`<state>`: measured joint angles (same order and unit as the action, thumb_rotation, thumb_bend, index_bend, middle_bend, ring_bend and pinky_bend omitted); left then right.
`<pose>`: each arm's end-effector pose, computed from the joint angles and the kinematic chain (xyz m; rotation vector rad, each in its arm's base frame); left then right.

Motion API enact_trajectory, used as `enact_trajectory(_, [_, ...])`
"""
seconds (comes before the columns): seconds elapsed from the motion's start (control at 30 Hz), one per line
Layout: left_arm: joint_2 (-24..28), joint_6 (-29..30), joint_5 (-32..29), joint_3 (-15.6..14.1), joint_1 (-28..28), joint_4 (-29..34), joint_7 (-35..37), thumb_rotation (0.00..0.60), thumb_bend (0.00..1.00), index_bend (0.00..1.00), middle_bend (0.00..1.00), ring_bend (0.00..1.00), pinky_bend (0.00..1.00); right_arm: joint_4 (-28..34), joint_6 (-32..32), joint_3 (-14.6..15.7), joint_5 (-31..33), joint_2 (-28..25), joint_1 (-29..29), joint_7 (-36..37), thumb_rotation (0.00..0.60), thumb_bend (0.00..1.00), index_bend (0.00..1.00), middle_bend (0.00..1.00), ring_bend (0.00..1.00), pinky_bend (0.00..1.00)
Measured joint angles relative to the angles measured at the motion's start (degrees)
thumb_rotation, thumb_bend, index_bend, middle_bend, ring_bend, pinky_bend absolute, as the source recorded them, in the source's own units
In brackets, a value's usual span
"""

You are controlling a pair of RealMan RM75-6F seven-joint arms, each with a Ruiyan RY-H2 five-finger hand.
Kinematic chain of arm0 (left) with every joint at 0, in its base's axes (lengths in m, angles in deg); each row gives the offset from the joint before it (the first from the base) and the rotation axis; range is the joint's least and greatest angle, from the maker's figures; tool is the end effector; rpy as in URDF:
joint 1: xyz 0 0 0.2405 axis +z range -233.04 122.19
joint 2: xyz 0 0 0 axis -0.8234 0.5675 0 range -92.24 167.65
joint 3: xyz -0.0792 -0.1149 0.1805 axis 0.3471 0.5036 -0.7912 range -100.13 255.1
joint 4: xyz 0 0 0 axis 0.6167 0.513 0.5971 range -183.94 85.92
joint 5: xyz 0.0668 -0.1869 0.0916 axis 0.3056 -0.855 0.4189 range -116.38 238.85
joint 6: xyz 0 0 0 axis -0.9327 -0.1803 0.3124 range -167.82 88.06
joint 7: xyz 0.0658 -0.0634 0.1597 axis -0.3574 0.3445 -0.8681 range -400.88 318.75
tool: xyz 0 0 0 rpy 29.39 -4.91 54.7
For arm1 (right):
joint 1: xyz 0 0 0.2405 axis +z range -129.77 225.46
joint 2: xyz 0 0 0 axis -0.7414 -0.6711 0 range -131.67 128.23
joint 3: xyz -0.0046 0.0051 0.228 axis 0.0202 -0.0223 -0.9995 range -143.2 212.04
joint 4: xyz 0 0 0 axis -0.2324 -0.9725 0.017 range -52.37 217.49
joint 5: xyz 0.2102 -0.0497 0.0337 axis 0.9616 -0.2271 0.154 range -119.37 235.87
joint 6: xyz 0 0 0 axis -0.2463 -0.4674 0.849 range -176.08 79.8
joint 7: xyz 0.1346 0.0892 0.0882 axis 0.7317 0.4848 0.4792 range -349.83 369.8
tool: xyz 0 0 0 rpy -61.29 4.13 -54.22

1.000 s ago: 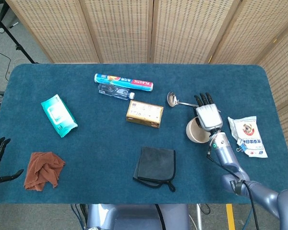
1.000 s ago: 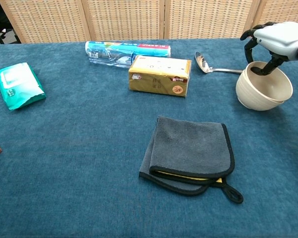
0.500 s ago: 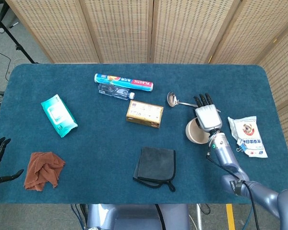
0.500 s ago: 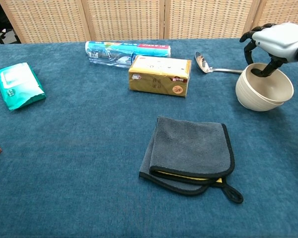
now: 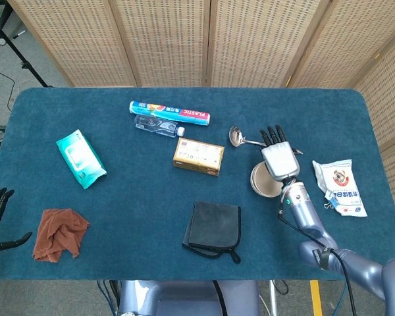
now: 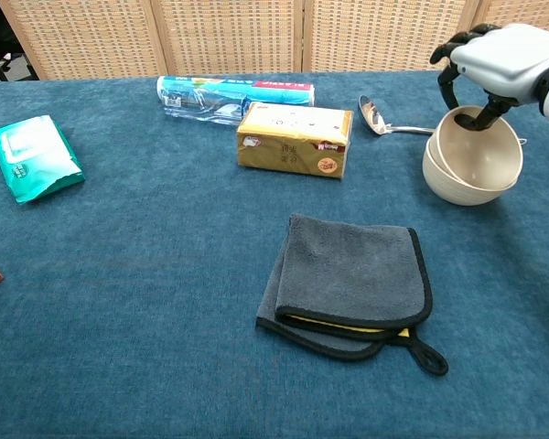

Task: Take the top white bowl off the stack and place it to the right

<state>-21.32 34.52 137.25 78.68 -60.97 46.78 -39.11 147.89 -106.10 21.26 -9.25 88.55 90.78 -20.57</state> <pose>-0.3279 0.2102 0.1367 -1.3348 -1.1320 -0.7066 -0.1662 -0.4280 0.0157 1.7181 -0.4805 0.6897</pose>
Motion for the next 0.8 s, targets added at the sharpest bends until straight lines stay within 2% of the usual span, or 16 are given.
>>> enact_trajectory(0.43, [0.19,0.1,0.24,-0.05,0.03,0.37,0.19,0.424,0.17,0.0,0.0,0.0,0.0,7.18,-2.08,-1.22,1.66,-3.58,1.44,-8.7,0.6,0.45,0.68,0.15,0.0,0.0])
enact_trajectory(0.8, [0.34,0.16,0.28,0.01,0.05,0.4,0.57,0.423,0.17,0.0,0.0,0.0,0.0,10.26,-2.93,-2.06,3.61,-6.16,3.66,-15.25,0.6,0.45,0.68,0.15,0.0,0.0])
